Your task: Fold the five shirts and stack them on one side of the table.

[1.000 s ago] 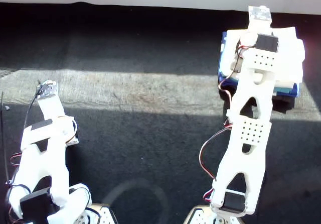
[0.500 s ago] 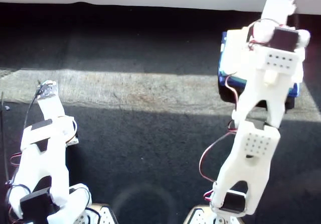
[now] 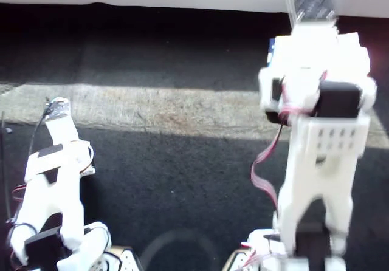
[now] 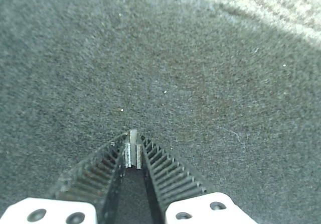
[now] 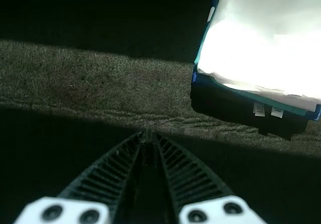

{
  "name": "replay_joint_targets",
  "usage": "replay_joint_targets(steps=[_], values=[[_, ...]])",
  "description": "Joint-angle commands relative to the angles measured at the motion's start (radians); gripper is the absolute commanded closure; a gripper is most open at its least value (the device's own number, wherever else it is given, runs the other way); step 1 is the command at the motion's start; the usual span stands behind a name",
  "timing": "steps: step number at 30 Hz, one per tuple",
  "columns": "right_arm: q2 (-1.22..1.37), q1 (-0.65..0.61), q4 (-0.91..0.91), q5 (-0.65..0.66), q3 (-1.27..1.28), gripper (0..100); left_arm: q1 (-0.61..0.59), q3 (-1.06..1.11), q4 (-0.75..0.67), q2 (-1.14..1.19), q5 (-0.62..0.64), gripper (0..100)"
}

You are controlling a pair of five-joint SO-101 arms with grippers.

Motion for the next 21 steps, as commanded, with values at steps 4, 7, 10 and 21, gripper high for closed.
replay_joint_targets(steps=[4, 7, 10, 21], values=[[-0.371, -0.047, -0.363, 0.005, 0.875, 99.3, 0.012, -0.005, -0.012, -0.019, -0.008, 99], [-0.492, -0.047, -0.578, 0.006, 1.221, 99.2, -0.022, -0.012, 0.008, -0.027, -0.008, 97], [-0.572, -0.044, -0.697, 0.006, 1.454, 99.1, -0.136, -0.084, 0.135, -0.021, -0.009, 90], [-0.638, -0.047, -0.989, 0.104, 1.817, 80.9, -0.677, -0.478, 0.238, 0.030, -0.376, 84]])
